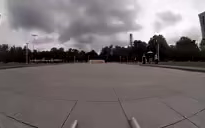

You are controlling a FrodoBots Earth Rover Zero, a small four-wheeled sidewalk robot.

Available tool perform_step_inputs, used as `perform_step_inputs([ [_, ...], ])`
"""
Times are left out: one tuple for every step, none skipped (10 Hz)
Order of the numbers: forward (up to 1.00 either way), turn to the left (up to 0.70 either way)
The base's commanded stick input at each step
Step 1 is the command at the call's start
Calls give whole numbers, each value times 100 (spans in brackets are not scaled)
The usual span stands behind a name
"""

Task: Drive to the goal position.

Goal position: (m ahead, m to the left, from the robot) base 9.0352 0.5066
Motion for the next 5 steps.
perform_step_inputs([
  [100, 0],
  [100, 0],
  [100, 0],
  [100, 0],
  [100, 0],
])
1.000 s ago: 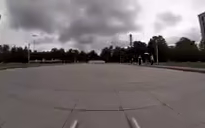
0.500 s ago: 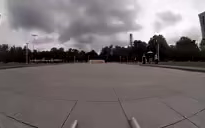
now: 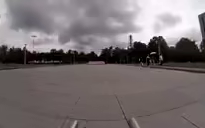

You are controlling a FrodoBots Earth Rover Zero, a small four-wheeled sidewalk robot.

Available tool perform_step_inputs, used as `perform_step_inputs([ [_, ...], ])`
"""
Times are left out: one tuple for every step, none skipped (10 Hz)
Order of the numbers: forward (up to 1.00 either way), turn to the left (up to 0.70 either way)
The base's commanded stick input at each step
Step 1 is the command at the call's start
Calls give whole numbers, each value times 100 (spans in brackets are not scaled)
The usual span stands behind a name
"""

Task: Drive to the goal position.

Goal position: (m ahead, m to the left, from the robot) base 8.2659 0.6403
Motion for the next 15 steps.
perform_step_inputs([
  [100, 0],
  [100, 0],
  [100, 0],
  [100, 0],
  [100, 0],
  [100, 0],
  [100, 0],
  [100, 0],
  [100, 0],
  [100, 0],
  [100, 0],
  [100, 0],
  [100, 0],
  [100, 0],
  [100, 0],
])
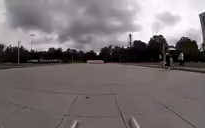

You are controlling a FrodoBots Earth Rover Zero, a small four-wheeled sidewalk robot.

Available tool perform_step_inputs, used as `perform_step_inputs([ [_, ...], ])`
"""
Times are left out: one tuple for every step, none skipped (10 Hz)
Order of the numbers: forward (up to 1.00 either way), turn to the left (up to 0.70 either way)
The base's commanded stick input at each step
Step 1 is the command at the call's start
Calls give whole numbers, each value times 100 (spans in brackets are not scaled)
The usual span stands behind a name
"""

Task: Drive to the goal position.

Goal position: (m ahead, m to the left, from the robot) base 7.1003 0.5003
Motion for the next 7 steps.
perform_step_inputs([
  [100, 0],
  [100, 0],
  [100, 0],
  [100, 0],
  [100, 0],
  [100, 0],
  [100, 0],
])
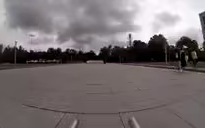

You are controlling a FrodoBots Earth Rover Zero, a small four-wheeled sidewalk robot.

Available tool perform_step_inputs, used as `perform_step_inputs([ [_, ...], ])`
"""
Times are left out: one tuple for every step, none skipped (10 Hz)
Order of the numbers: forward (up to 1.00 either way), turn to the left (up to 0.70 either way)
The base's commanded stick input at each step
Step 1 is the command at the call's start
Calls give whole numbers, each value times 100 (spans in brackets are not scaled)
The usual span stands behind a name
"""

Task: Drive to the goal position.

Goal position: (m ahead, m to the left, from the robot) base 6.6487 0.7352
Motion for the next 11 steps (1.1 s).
perform_step_inputs([
  [100, 0],
  [100, 0],
  [100, 0],
  [100, 0],
  [100, 0],
  [100, 0],
  [100, 0],
  [100, 0],
  [100, 0],
  [100, 0],
  [100, 0],
])
